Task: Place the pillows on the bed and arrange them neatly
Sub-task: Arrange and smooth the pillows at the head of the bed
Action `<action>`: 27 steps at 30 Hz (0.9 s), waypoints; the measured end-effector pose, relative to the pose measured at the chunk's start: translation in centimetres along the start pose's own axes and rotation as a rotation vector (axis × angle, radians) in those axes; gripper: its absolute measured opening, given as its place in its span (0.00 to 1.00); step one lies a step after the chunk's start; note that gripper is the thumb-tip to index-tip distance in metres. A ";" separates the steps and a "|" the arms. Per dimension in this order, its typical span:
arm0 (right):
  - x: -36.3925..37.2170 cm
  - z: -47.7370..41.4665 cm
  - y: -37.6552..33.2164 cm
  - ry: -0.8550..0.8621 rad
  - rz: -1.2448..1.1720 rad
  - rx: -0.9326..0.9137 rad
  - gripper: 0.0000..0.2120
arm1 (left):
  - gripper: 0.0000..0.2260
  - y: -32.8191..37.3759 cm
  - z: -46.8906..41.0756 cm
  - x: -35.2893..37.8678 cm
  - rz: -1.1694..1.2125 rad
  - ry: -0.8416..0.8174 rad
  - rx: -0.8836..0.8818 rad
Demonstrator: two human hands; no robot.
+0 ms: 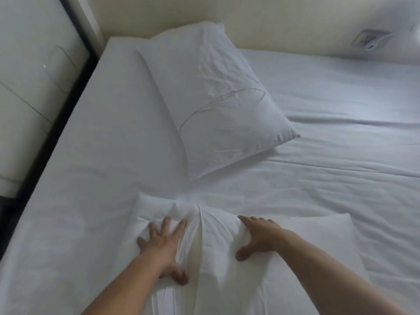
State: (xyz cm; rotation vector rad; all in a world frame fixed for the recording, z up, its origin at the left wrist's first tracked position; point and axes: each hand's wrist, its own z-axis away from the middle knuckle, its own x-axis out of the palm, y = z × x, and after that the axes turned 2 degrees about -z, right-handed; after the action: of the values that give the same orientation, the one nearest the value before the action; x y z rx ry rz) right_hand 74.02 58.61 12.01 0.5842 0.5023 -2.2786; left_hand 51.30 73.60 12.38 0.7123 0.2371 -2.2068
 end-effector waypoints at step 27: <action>-21.1 4.7 0.1 0.386 0.059 0.132 0.32 | 0.40 7.6 -2.0 -21.1 0.147 0.429 0.275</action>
State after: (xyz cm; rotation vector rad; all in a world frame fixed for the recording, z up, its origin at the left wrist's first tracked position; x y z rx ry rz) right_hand 86.29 67.71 27.27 1.1014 0.5114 -2.1590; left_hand 68.98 82.61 23.06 1.3135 0.0898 -1.9459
